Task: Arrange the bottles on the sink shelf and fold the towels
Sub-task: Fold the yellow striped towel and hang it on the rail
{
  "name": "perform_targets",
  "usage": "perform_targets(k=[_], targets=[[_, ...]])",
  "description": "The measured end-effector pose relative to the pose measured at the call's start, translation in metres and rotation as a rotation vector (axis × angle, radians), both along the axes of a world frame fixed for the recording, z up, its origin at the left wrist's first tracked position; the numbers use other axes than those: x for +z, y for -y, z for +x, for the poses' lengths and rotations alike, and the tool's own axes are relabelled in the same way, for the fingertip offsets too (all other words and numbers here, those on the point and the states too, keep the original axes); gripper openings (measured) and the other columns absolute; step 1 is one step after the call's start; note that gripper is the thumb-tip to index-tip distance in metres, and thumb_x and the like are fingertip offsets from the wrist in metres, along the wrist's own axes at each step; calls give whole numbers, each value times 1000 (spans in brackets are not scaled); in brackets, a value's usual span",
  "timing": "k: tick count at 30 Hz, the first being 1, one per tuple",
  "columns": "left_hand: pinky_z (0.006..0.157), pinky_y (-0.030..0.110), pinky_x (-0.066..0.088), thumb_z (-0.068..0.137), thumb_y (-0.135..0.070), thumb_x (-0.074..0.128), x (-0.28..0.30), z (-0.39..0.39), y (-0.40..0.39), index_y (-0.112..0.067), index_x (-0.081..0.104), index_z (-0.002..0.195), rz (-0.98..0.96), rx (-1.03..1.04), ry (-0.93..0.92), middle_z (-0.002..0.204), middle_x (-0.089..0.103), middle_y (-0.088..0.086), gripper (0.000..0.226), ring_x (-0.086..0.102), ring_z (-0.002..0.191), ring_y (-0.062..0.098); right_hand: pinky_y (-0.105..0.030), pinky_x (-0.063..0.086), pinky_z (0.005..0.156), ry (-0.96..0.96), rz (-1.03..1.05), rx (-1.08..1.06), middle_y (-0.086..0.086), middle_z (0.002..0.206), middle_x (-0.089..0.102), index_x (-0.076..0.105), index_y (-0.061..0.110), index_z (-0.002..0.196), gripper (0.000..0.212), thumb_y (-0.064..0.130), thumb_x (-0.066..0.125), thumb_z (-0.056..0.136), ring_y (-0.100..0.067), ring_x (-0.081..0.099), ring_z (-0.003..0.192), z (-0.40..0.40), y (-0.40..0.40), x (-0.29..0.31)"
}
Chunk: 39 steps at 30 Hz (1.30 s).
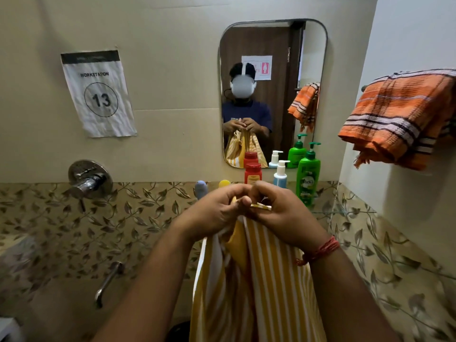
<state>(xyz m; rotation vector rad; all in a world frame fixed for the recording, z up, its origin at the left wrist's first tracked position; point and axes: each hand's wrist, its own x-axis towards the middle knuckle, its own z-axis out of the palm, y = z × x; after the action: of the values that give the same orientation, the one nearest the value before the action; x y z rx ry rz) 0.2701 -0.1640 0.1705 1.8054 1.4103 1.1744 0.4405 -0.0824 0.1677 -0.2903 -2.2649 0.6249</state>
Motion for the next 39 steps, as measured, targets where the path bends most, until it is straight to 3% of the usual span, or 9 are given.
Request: perform_targets(k=[4, 7, 12, 18, 22, 25, 31, 36, 39], targets=[[89, 29, 53, 94, -42, 64, -3, -1, -1, -25, 70, 113, -43, 82, -46, 107, 70, -9, 26, 65, 106, 7, -31, 49, 66, -26, -104, -29, 7, 78, 57, 57, 18, 84, 14, 14, 70, 87, -8, 56, 74, 2, -10, -10], [85, 29, 56, 94, -33, 68, -5, 0, -2, -21, 68, 104, 20, 112, -32, 101, 68, -6, 16, 66, 100, 9, -45, 54, 76, -42, -275, 40, -4, 86, 62, 60, 17, 87, 10, 18, 70, 89, -24, 63, 86, 5, -15, -18], [83, 31, 57, 94, -23, 68, -4, -1, -3, -22, 67, 94, 67, 159, 17, 99, 65, 0, 2, 64, 95, 11, -54, 54, 84, -92, -531, 176, -19, 96, 64, 65, 15, 92, 19, 30, 73, 84, -40, 63, 97, 17, -18, -35], [77, 20, 48, 96, -22, 65, -4, -2, -4, -27, 66, 90, 88, 201, -62, 87, 65, -17, 8, 62, 86, -4, -25, 54, 73, -46, -667, 268, 1, 88, 68, 68, 19, 89, 19, 37, 72, 85, -14, 67, 88, 26, -16, -50], [69, 16, 49, 98, -25, 62, -2, -9, -6, -33, 67, 86, 128, 272, 6, 80, 65, -23, 15, 62, 78, -5, -34, 54, 91, 141, -769, 381, -8, 114, 72, 72, 16, 113, 29, 35, 69, 91, -27, 68, 109, 30, -17, -60], [65, 18, 51, 97, -26, 62, 0, -16, -8, -35, 66, 82, 199, 331, 73, 76, 64, -17, 18, 61, 71, 2, -38, 51, 100, 260, -834, 436, -12, 121, 70, 72, 13, 116, 32, 34, 70, 91, -30, 65, 117, 27, -16, -70], [54, 17, 49, 98, -24, 63, 6, -39, -9, -34, 66, 77, 348, 631, 189, 71, 63, -13, 23, 57, 63, 3, -34, 54, 94, 348, -929, 341, -7, 117, 73, 76, 18, 108, 45, 54, 74, 81, -25, 68, 111, 28, -16, -86], [70, 27, 52, 99, -28, 61, 7, -30, -4, -33, 66, 99, 161, 579, 29, 99, 67, -11, 7, 63, 89, 11, -31, 55, 87, 260, -870, 278, 1, 106, 76, 78, 27, 97, 37, 59, 66, 83, -18, 71, 102, 23, -21, -68], [95, 28, 54, 99, -26, 60, 5, -13, 0, -37, 59, 131, 42, 261, -24, 132, 62, -14, 33, 58, 122, 6, -43, 55, 92, 301, -654, 190, 1, 100, 74, 74, 27, 95, 42, 64, 57, 84, -19, 70, 98, 12, -17, -46]])
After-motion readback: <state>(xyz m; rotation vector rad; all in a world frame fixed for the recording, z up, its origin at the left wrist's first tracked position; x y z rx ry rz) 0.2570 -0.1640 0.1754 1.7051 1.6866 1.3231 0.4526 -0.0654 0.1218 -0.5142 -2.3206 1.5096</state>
